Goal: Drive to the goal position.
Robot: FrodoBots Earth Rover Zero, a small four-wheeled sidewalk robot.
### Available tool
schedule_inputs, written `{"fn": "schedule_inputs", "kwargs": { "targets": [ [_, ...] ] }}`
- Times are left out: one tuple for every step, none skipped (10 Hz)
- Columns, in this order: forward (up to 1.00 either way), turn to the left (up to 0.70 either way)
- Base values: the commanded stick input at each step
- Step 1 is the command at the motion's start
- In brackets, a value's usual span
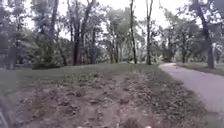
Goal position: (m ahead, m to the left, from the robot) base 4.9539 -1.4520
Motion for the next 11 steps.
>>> {"fn": "schedule_inputs", "kwargs": {
  "targets": [
    [0.69, 0.0],
    [0.69, 0.0],
    [0.69, 0.0],
    [0.69, 0.0],
    [0.69, 0.0],
    [0.69, 0.0],
    [0.69, 0.0],
    [0.69, 0.0],
    [0.69, 0.0],
    [0.69, 0.0],
    [0.69, 0.0]
  ]
}}
